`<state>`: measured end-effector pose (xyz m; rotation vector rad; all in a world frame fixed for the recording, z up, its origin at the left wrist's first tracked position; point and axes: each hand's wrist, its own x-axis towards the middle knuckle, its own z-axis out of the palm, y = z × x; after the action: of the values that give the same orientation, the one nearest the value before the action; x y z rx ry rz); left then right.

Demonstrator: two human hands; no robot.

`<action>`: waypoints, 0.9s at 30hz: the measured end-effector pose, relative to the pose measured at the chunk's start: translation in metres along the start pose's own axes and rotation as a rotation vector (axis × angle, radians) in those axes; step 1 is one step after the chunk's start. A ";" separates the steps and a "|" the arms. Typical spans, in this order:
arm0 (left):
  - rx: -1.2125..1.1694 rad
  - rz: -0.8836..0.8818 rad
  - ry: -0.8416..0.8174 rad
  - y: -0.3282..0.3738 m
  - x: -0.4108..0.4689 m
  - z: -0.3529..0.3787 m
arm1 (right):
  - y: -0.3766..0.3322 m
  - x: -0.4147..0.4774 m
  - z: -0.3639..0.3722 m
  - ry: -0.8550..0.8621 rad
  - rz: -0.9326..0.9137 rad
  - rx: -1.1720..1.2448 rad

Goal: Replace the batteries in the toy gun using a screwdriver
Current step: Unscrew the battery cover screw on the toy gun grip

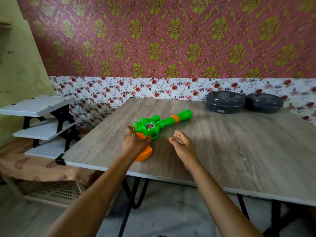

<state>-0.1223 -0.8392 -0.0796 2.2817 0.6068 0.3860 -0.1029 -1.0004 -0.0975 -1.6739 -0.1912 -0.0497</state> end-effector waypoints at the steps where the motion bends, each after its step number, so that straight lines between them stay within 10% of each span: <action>1: -0.008 0.007 0.021 0.002 -0.008 0.000 | 0.000 -0.004 -0.003 0.004 0.018 0.012; 9: -0.221 0.190 0.025 0.041 -0.060 0.030 | -0.017 -0.009 -0.034 -0.040 0.282 0.159; 27: -0.545 0.466 -0.285 0.093 -0.025 0.100 | 0.012 0.077 -0.096 0.125 0.104 0.368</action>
<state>-0.0707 -0.9680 -0.0834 1.8744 -0.1730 0.3790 -0.0178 -1.0889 -0.0869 -1.3070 -0.0158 -0.0376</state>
